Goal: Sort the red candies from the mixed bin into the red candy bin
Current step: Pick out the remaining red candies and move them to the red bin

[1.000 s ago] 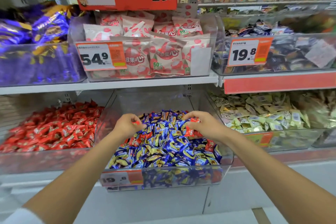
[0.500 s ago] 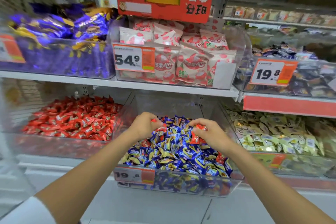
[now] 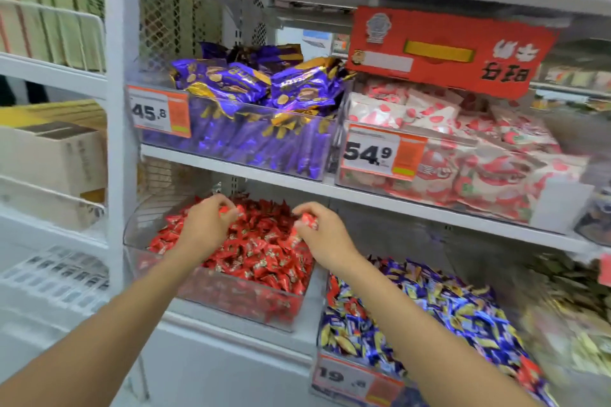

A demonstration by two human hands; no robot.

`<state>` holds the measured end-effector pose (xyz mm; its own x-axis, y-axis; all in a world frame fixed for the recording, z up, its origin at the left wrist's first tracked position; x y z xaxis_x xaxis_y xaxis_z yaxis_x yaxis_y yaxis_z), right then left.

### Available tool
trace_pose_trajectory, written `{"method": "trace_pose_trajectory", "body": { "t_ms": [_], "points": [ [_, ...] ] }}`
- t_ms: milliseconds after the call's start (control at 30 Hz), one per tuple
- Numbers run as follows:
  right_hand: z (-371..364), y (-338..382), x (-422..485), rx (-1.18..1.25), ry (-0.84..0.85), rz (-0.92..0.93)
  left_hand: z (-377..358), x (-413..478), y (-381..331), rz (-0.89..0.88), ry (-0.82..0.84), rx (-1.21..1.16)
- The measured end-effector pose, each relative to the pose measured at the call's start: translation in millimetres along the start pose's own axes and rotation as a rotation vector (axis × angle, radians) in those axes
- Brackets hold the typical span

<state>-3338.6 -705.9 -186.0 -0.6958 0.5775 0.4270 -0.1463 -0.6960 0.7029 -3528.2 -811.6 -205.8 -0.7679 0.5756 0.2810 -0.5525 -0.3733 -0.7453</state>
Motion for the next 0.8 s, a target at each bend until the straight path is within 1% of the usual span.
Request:
{"method": "trace_pose_trajectory", "body": {
  "t_ms": [33, 67, 133, 167, 200, 267, 300, 333, 367, 433, 500, 533, 600, 667, 700, 767, 800],
  "points": [
    [-12, 1, 12, -0.025, 0.033, -0.005, 3, 7, 9, 0.004, 0.000, -0.022],
    [-23, 0, 20, -0.038, 0.091, -0.009, -1, 14, 18, 0.004, 0.036, -0.009],
    [-29, 0, 25, -0.034, 0.169, 0.002, -20, 20, 31, -0.003, 0.161, 0.158],
    [-22, 1, 23, -0.046, 0.158, 0.021, -29, 19, 34, -0.002, 0.207, 0.232],
    [-9, -1, 18, -0.071, 0.120, 0.042, -35, 14, 29, -0.001, 0.242, 0.251],
    [25, -16, 0, -0.112, 0.028, 0.028, -46, 0, 5, -0.065, 0.277, 0.197],
    [42, -28, -14, -0.121, 0.018, -0.010, -51, -10, -14, -0.112, 0.296, 0.137],
    [56, -42, -29, -0.126, 0.042, -0.056, -59, -21, -32, -0.159, 0.321, 0.058],
    [67, -57, -45, -0.139, 0.088, -0.096, -70, -32, -47, -0.193, 0.373, 0.002],
    [78, -84, -72, -0.242, 0.213, -0.150, -98, -56, -68, -0.235, 0.520, -0.022],
    [77, -100, -84, -0.340, 0.330, -0.164, -121, -78, -77, -0.251, 0.657, -0.001],
    [73, -103, -83, -0.345, 0.370, -0.162, -127, -84, -78, -0.230, 0.698, -0.021],
    [54, -104, -72, -0.338, 0.426, -0.126, -128, -86, -75, -0.190, 0.703, -0.062],
    [27, -111, -58, -0.400, 0.493, -0.083, -125, -85, -75, -0.190, 0.675, -0.065],
    [13, -118, -55, -0.463, 0.550, -0.089, -124, -86, -77, -0.206, 0.665, -0.074],
    [-6, -139, -59, -0.598, 0.711, -0.160, -124, -88, -80, -0.224, 0.667, -0.106],
    [-9, -145, -64, -0.629, 0.775, -0.175, -124, -88, -81, -0.220, 0.670, -0.121]
  ]
}}
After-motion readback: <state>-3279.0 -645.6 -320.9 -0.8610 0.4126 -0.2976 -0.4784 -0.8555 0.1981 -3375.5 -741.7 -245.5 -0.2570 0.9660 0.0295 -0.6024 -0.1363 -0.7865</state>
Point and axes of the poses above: each hand's wrist, its own x-axis towards the middle knuckle, its own z-axis out of the back of the hand, y = z × x, the point moved 7 cm from there along x, towards the middle knuckle, and after that the axes turned 7 degrees about z, right-handed, at the moved point
